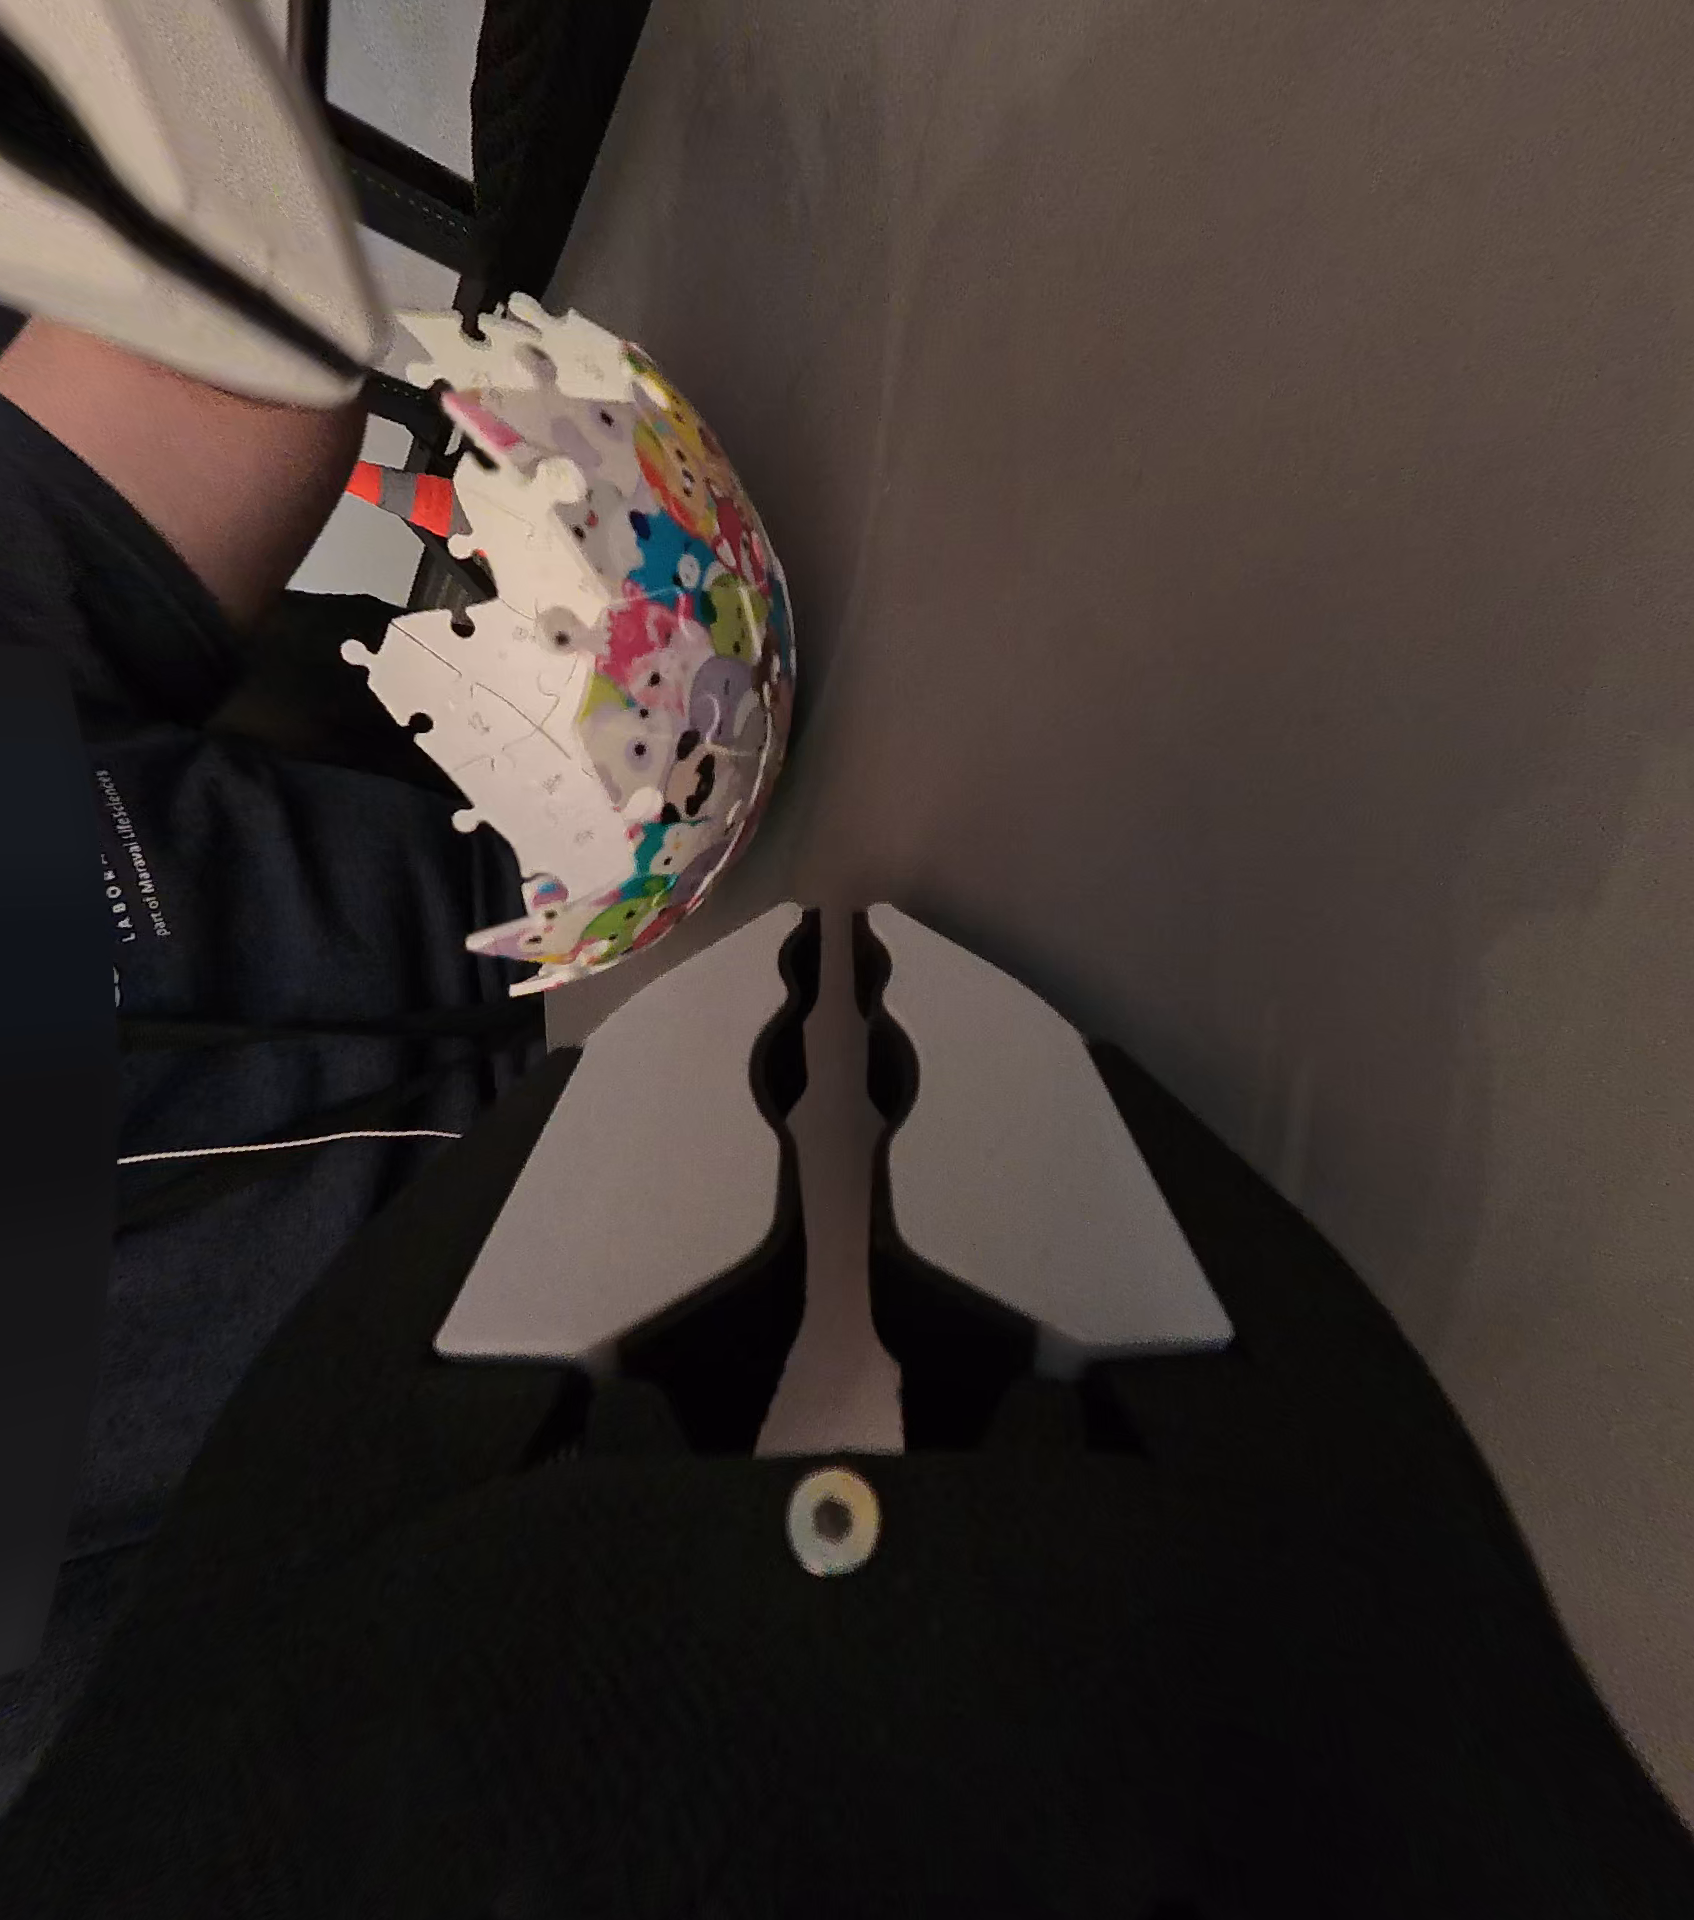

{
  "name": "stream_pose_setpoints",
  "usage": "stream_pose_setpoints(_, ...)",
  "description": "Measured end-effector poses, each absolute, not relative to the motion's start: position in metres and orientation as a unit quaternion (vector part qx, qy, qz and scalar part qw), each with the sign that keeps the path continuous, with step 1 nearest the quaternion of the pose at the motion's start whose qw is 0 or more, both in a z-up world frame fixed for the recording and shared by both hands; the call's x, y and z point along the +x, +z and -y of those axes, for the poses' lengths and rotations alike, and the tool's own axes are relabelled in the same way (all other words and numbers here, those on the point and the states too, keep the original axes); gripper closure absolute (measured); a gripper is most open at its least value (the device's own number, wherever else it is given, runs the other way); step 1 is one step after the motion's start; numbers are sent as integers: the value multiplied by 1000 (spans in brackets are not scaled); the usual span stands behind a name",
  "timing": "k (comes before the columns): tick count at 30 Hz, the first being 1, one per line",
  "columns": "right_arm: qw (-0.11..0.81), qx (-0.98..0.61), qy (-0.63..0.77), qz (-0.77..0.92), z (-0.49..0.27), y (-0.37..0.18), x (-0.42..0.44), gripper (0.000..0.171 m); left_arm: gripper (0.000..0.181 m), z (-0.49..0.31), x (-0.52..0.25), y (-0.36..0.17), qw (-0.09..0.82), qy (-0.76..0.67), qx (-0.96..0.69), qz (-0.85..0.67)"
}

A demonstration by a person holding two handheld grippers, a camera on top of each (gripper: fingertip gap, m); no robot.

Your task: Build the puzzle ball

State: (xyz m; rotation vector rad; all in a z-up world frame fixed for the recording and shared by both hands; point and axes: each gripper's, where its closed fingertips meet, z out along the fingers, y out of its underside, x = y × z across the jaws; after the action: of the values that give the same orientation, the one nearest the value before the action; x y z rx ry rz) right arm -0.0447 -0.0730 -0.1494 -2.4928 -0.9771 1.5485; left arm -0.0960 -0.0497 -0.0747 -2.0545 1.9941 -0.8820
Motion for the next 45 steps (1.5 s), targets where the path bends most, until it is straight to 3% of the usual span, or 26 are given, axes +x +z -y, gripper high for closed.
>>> stream_pose_setpoints(7, 9, -812, 493, 313, 79, -149, -41, 164, 181, 90, -90, -89, 68, -266, -683, -676)
stream_pose_setpoints(19, -11, -799, 508, 320, 90, -147, -51, 165, 181, 95, -71, -133, 25, -194, -690, -697)
stream_pose_setpoints(45, 3, -792, 521, 319, 86, -143, -57, 166, 181, 91, -58, -130, 60, -223, -704, -671)
